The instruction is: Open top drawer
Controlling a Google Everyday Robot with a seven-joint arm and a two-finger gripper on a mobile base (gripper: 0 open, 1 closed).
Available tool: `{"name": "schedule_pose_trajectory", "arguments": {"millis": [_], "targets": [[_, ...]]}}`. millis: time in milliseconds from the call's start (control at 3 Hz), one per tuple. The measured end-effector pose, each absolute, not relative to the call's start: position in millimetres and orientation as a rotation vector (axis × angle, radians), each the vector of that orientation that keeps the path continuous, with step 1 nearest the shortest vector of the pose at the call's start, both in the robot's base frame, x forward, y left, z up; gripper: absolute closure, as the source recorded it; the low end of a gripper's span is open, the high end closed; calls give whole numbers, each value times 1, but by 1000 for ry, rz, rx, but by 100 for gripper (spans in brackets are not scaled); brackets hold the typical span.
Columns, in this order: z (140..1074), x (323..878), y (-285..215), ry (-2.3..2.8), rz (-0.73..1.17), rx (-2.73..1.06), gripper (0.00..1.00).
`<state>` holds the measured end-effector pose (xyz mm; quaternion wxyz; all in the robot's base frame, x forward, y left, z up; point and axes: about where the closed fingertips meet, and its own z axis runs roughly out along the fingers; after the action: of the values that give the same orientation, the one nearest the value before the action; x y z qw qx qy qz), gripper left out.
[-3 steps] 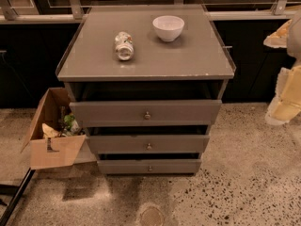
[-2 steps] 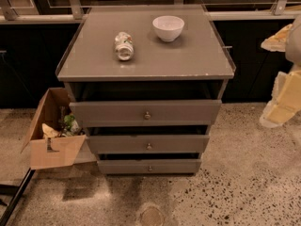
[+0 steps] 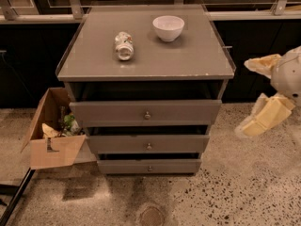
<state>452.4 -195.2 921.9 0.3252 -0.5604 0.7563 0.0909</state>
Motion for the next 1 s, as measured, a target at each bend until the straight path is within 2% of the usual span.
{"name": "schedule_pose_trajectory", "arguments": {"millis": [333, 1000], "targets": [[897, 475, -172, 1909, 330, -1409, 0], [859, 516, -142, 1930, 387, -1389, 0]]}}
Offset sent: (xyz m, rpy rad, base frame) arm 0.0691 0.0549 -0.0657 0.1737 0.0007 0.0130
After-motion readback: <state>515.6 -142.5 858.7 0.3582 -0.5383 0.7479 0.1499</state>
